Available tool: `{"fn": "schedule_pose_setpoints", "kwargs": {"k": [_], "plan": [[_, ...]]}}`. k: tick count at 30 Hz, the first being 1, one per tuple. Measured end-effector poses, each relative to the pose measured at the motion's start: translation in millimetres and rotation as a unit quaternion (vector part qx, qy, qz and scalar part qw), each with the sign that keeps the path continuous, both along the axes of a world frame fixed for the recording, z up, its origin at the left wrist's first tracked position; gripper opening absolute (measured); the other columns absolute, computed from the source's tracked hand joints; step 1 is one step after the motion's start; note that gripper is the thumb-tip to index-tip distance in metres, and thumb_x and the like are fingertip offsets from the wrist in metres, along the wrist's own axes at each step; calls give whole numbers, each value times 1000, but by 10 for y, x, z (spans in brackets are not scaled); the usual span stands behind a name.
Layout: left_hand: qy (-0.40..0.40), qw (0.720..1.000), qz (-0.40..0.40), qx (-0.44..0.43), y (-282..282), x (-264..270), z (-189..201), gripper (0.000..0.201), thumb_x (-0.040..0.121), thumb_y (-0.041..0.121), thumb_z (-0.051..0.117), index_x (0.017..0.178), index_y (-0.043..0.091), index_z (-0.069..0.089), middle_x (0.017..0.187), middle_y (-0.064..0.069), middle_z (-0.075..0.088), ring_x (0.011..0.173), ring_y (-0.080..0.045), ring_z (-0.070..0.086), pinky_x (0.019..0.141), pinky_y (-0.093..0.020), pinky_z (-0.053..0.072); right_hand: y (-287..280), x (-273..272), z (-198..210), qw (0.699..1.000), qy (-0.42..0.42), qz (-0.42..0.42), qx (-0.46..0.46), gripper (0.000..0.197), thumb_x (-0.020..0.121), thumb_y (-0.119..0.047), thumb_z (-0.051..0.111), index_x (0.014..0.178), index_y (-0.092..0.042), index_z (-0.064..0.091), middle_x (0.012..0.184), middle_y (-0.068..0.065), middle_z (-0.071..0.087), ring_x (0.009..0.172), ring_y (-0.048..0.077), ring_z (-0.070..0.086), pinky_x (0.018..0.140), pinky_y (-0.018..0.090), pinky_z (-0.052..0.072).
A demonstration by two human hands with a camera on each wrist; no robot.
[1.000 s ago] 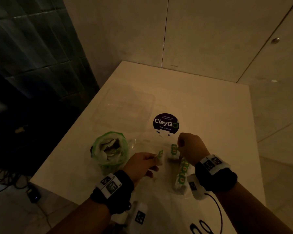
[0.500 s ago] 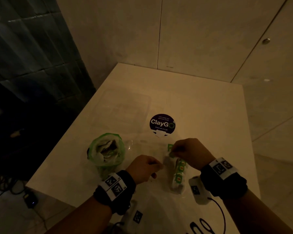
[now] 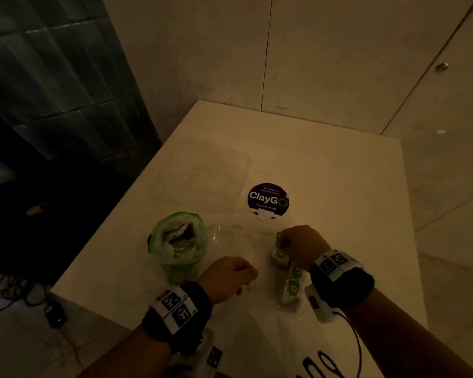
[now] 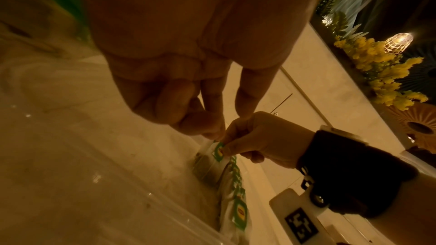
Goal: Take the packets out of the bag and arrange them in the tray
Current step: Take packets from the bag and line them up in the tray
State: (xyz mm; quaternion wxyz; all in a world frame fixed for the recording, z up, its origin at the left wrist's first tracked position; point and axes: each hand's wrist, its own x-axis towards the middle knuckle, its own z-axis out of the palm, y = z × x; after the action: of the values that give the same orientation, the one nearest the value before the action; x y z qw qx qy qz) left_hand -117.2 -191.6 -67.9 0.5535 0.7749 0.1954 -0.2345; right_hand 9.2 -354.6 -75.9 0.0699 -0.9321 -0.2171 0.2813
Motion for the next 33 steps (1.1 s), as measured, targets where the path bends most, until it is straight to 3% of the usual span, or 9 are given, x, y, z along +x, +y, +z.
{"fn": "schedule_pose_setpoints", "kwargs": {"k": [6, 10, 12, 15, 17, 19, 21, 27, 33], "plan": [[-46, 998, -34, 25, 27, -56, 102, 14, 91, 26, 58, 93, 15, 67, 71, 8, 60, 57, -3, 52, 56, -12, 44, 16, 7, -20, 1000, -19, -14, -4, 8, 86, -14, 49, 85, -21, 52, 94, 2, 55, 85, 18, 47, 78, 27, 41], [-157, 982, -17, 99, 134, -114, 197, 13, 90, 24, 60, 97, 17, 69, 86, 4, 63, 73, -9, 57, 69, -22, 48, 49, 1, 66, 998, -46, -33, 30, 5, 89, -17, 51, 85, -19, 53, 92, 3, 56, 84, 19, 50, 76, 29, 42], [-251, 955, 49, 151, 290, -150, 214, 9, 89, 19, 60, 93, 17, 67, 88, 4, 61, 79, -10, 58, 72, -23, 49, 132, -29, 176, 993, -49, -50, 91, 8, 88, -25, 59, 83, -20, 56, 88, -1, 58, 83, 17, 52, 74, 27, 41], [-379, 859, 106, 327, 673, -199, 212, 11, 83, 20, 59, 90, 16, 67, 97, 1, 52, 90, -16, 50, 73, -21, 46, 399, -162, 389, 977, -36, -29, 208, 10, 87, -29, 64, 91, -20, 63, 88, -5, 60, 81, 11, 55, 75, 23, 42], [-350, 828, 123, 420, 954, -235, 139, 12, 79, 13, 67, 91, 16, 69, 108, -7, 50, 103, -24, 42, 77, -27, 44, 670, -293, 506, 963, -19, 29, 267, 17, 88, -25, 63, 103, -18, 65, 99, -3, 64, 88, 11, 59, 83, 25, 49], [-233, 848, 123, 460, 1185, -243, 40, 20, 79, 9, 69, 97, 18, 70, 123, -12, 48, 115, -33, 39, 87, -42, 46, 1004, -423, 573, 951, -19, 106, 291, 23, 90, -20, 60, 112, -17, 66, 109, 2, 65, 97, 16, 60, 89, 28, 48], [-131, 882, 91, 443, 1294, -240, 19, 24, 86, 14, 63, 108, 19, 66, 134, -10, 44, 122, -33, 43, 98, -43, 43, 1352, -516, 572, 940, -21, 188, 283, 28, 89, -14, 57, 115, -17, 67, 113, 5, 65, 101, 22, 58, 90, 32, 47], [-120, 921, 81, 361, 1327, -206, 126, 33, 93, 6, 45, 122, 14, 59, 126, -13, 55, 109, -31, 55, 90, -33, 43, 2057, -625, 452, 955, -73, 281, 57, 23, 94, -23, 49, 99, -9, 66, 102, 6, 63, 94, 27, 61, 65, 34, 43], [-111, 933, 77, 333, 1418, -166, 131, 43, 90, 3, 46, 130, 16, 53, 128, -13, 53, 111, -31, 55, 94, -36, 45, 2260, -639, 464, 961, -70, 266, 5, 26, 97, -17, 42, 100, -6, 66, 109, 7, 62, 100, 26, 61, 68, 31, 39]]}}
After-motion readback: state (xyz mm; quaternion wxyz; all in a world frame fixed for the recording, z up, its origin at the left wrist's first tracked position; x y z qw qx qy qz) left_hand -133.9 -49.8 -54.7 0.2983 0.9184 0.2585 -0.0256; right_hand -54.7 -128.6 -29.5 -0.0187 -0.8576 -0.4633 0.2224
